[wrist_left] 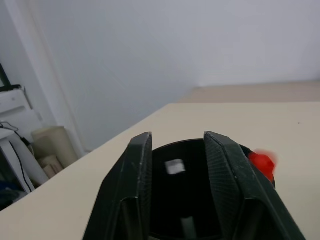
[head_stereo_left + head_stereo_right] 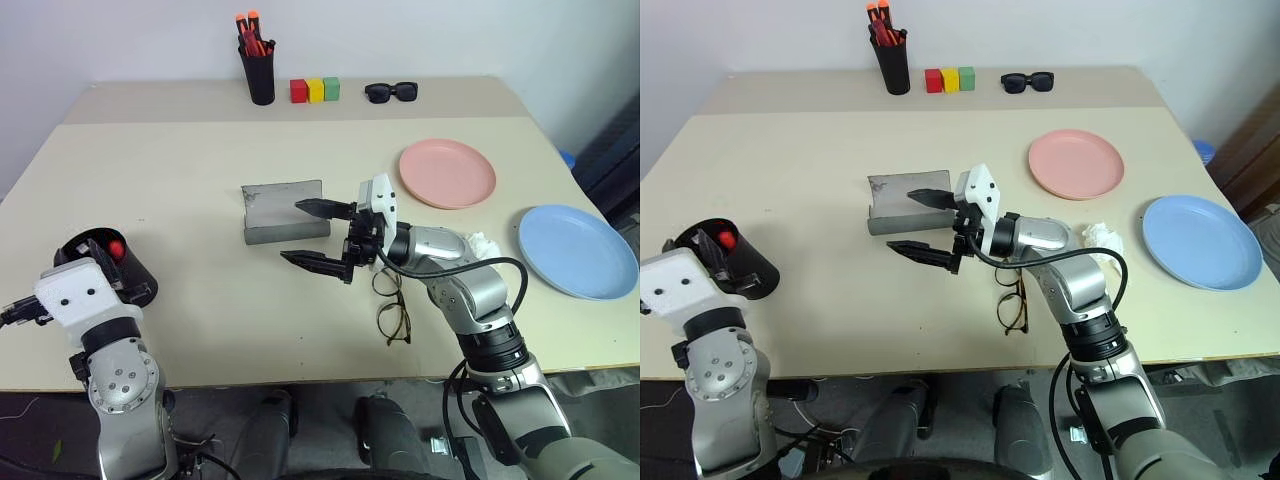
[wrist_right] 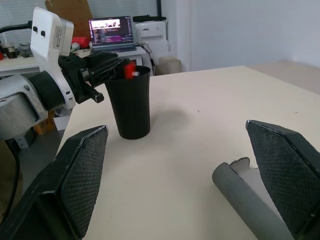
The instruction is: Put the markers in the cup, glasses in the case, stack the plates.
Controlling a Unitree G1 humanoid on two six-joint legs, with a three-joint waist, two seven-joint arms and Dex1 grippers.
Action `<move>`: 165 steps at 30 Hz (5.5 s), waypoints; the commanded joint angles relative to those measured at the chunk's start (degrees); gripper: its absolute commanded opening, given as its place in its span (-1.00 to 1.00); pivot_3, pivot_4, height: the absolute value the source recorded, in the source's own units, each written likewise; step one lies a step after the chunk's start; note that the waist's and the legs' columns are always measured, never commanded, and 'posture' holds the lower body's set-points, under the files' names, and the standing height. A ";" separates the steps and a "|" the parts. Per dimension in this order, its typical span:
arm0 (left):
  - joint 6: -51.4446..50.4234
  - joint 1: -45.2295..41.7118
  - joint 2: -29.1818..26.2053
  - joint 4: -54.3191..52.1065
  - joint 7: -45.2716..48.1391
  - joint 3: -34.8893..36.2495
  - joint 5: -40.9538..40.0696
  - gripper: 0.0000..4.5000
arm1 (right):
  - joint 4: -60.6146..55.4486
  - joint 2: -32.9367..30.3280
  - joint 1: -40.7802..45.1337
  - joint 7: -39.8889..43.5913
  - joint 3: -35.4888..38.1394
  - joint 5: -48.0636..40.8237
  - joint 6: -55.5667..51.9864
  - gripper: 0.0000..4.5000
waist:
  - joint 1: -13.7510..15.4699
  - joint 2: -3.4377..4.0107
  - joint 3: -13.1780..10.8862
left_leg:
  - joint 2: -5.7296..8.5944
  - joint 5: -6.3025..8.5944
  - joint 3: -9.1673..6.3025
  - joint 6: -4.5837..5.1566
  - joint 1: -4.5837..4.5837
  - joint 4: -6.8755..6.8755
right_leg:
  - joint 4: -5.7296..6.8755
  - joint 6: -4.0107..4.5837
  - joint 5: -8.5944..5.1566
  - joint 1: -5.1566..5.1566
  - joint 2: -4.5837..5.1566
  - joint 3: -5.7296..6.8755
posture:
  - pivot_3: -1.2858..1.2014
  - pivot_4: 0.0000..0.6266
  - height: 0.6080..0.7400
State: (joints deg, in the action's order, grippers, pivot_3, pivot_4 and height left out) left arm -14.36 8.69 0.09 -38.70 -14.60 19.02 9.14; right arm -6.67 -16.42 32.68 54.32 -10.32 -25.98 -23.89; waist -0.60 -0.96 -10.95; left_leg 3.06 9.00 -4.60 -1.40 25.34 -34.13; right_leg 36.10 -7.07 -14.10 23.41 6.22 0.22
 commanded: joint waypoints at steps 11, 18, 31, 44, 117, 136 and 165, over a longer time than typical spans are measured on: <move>-8.75 -15.02 -11.35 -2.45 16.26 -6.52 -8.26 -0.26 | -1.85 -3.11 1.54 -0.24 2.91 -0.16 0.87 1.00 | 0.19 0.00 0.00 | 0.04 -0.01 0.07 0.01 0.04 -0.01 | -0.01 0.00 0.00 -0.01 -0.01 0.07 | 0.03 -0.52 1.00; -30.70 -24.21 -25.12 6.97 31.72 -14.25 -15.22 0.55 | -1.81 -7.23 1.66 -0.28 4.57 0.51 0.95 1.00 | -0.32 0.07 -0.04 | -0.04 -0.02 0.10 0.03 0.00 0.04 | 0.05 -0.12 0.06 0.02 -0.14 0.04 | 0.03 -0.52 1.00; -27.88 -50.85 -36.19 40.38 62.63 -31.61 -19.22 0.98 | -12.55 -16.71 -7.36 1.94 6.30 -2.59 -5.01 1.00 | -0.30 0.05 -0.08 | -0.09 -0.02 0.12 0.03 0.04 0.04 | -0.04 -0.12 0.07 0.02 -0.15 0.03 | 0.03 -0.52 1.00; -12.50 -56.70 -37.99 59.50 76.59 -38.47 -12.37 0.15 | -16.36 -21.63 -13.94 0.97 8.41 -2.18 -5.05 1.00 | 0.03 0.05 -0.08 | -0.15 -0.01 0.00 0.06 0.08 0.04 | -0.05 0.04 -0.03 0.04 -0.01 0.00 | 0.03 -0.52 1.00; -17.97 2.94 -41.32 -2.67 59.43 -16.33 -29.45 0.06 | -19.84 -30.16 -4.97 -10.82 15.47 -21.85 -44.47 -0.99 | -0.27 0.30 -0.10 | -0.10 0.25 0.30 0.41 0.17 0.01 | -0.64 0.24 -0.21 -0.06 0.46 -0.01 | 0.03 -0.52 1.00; -2.16 14.40 -32.45 3.71 52.55 -11.15 -26.48 0.06 | 19.69 -12.70 24.90 17.32 -21.02 12.90 -2.38 -0.99 | -0.05 0.24 -0.06 | -0.01 0.33 0.34 0.39 0.10 0.07 | -0.67 0.22 -0.17 0.06 0.50 0.03 | 0.03 -0.52 1.00; -27.03 -25.96 -24.76 14.11 34.55 -17.30 -31.16 -0.99 | 0.86 -16.00 11.09 13.15 -3.94 13.75 -3.83 0.26 | 1.23 0.14 -0.02 | 0.20 0.17 0.19 0.32 0.03 -0.14 | 0.02 -0.08 -0.04 -0.02 0.36 0.07 | 0.03 -0.52 1.00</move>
State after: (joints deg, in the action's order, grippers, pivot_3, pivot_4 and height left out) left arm -38.27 -15.16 -25.10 -25.74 22.08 2.63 -23.17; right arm -1.88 -31.54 43.80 68.86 -16.78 -11.16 -27.31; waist 0.62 -0.82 -10.97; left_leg 3.26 9.16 -4.39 -1.08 25.35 -34.27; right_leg 36.14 -7.16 -14.14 23.38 6.57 0.27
